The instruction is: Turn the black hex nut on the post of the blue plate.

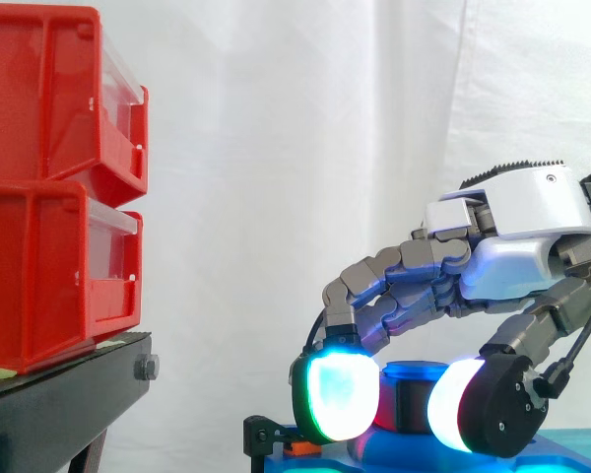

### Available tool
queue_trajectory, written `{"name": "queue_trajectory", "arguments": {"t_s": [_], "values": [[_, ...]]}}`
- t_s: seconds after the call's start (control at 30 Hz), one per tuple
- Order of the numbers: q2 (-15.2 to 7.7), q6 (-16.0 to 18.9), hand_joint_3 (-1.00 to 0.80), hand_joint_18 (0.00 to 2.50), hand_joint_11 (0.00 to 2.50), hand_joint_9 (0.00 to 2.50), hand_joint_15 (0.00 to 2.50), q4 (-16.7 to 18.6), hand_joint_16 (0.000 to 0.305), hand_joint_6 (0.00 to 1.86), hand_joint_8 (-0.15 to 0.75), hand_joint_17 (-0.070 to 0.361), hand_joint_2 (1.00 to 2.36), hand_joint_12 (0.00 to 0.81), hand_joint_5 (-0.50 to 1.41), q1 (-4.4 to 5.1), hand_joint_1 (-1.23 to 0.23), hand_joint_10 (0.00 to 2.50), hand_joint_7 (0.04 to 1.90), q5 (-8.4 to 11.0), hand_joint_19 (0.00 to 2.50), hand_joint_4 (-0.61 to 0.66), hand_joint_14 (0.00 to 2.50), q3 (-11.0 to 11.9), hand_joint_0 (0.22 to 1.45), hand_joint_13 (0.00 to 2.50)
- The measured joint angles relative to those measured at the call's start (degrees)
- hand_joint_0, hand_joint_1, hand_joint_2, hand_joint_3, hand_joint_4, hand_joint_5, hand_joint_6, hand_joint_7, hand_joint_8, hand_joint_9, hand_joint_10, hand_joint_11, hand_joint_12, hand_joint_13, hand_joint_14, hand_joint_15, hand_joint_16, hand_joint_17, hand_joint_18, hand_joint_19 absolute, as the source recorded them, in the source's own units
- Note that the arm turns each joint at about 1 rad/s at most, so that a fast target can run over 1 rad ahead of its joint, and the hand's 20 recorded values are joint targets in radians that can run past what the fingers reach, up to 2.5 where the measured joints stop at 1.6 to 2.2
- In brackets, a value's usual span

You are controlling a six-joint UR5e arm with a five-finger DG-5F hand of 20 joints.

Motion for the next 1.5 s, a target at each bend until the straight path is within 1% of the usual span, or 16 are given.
{"name": "queue_trajectory", "arguments": {"t_s": [0.3,1.03,1.13,1.17,1.2,1.3,1.4,1.5], "values": [[0.00,0.00,-0.39,0.24,0.10,0.43,0.00,-0.05,0.046,0.50,0.252,0.103,1.01,0.362,-0.19,-0.26,-0.84,0.00,1.09,-0.16,0.00,0.19,0.00,0.00,0.66,0.34],[0.00,-0.09,-0.37,0.25,0.11,0.43,0.00,0.10,0.045,0.50,0.254,0.102,1.01,0.359,-0.19,-0.38,-0.83,0.00,1.12,-0.21,0.00,0.20,0.00,0.00,0.65,0.35],[0.00,-0.09,-0.39,0.25,0.12,0.43,0.00,0.11,0.045,0.50,0.252,0.102,1.01,0.360,-0.19,-0.38,-0.83,0.00,1.12,-0.21,0.01,0.20,0.00,0.00,0.63,0.35],[0.00,-0.08,-0.45,0.24,0.12,0.43,0.00,0.11,0.046,0.50,0.255,0.103,1.00,0.362,-0.19,-0.38,-0.81,0.00,1.11,-0.21,0.01,0.20,0.00,0.00,0.58,0.35],[0.00,-0.08,-0.50,0.25,0.13,0.43,0.00,0.11,0.047,0.50,0.261,0.107,1.00,0.369,-0.20,-0.38,-0.77,0.00,1.09,-0.20,0.01,0.21,0.00,0.00,0.54,0.34],[0.03,-0.03,-0.50,0.25,0.11,0.42,0.00,0.11,0.054,0.50,0.283,0.121,1.00,0.393,-0.21,-0.34,-0.68,0.00,1.05,-0.15,0.01,0.24,0.00,0.00,0.46,0.35],[0.06,0.04,-0.50,0.26,0.11,0.41,0.00,-0.04,0.057,0.50,0.295,0.129,1.00,0.412,-0.22,-0.15,-0.66,0.00,1.00,0.01,0.02,0.25,0.00,0.20,0.43,0.34],[0.07,0.08,-0.50,0.26,0.08,0.39,0.00,-0.49,0.061,0.50,0.303,0.137,1.00,0.427,-0.23,0.02,-0.66,0.00,0.93,0.15,0.01,0.24,0.00,1.19,0.40,0.33]]}}
